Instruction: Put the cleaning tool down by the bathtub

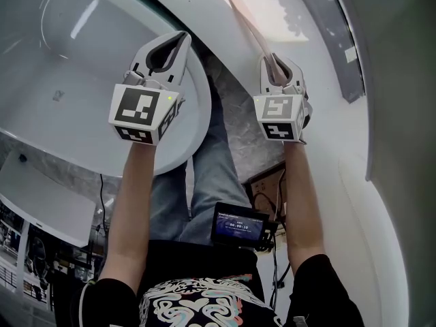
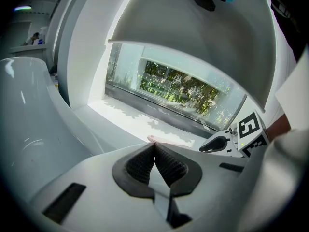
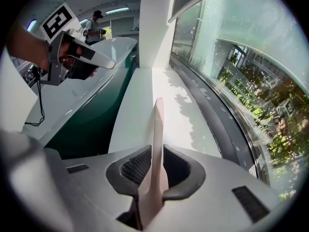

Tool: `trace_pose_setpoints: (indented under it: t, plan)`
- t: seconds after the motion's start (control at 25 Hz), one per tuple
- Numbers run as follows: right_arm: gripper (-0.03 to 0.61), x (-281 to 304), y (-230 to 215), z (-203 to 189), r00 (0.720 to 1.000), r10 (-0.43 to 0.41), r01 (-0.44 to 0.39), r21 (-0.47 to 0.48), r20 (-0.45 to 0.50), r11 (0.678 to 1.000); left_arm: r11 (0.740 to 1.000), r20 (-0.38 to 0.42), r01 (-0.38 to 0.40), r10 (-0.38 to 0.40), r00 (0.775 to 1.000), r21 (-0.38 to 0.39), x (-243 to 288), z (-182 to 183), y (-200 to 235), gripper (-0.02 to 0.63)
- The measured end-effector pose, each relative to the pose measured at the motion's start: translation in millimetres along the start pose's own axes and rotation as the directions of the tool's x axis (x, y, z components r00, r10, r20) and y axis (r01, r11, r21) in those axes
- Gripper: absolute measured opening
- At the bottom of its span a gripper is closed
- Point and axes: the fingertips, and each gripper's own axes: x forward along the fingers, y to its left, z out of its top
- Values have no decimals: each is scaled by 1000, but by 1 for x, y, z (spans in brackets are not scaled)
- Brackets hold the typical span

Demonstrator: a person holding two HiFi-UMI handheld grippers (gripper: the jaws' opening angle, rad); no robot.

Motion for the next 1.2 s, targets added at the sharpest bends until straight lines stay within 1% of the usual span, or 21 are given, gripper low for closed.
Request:
trace_pose_setpoints:
  t: [0.36, 0.4, 0.48, 0.6, 0.72, 0.92, 1.2]
  plan:
    - [77, -11, -5, 14, 997, -54, 54, 14, 46, 998, 1000, 4, 2, -2, 1000, 5, -6, 2, 3, 17]
    - [69, -13, -5, 16, 997, -58, 57, 15, 54, 998, 1000, 5, 3, -3, 1000, 6, -7, 2, 3, 17]
    - [43, -16, -5, 18, 996, -57, 56, 20, 66, 998, 1000, 8, 3, -3, 1000, 7, -8, 3, 3, 17]
    - [28, -19, -4, 22, 996, -46, 43, 44, 80, 998, 1000, 12, 0, 0, 1000, 8, -11, 5, 4, 17]
    - [28, -23, -5, 26, 994, -44, 37, 67, 97, 997, 1000, 19, -1, 1, 1000, 16, -15, 8, 3, 17]
    - [28, -33, -1, 32, 993, -43, 34, 79, 114, 996, 999, 21, 2, -3, 1000, 33, -24, 11, 0, 17]
    - [28, -56, -3, 45, 984, -88, 70, 116, 158, 991, 998, 48, 3, -6, 999, 65, -41, 27, -2, 17]
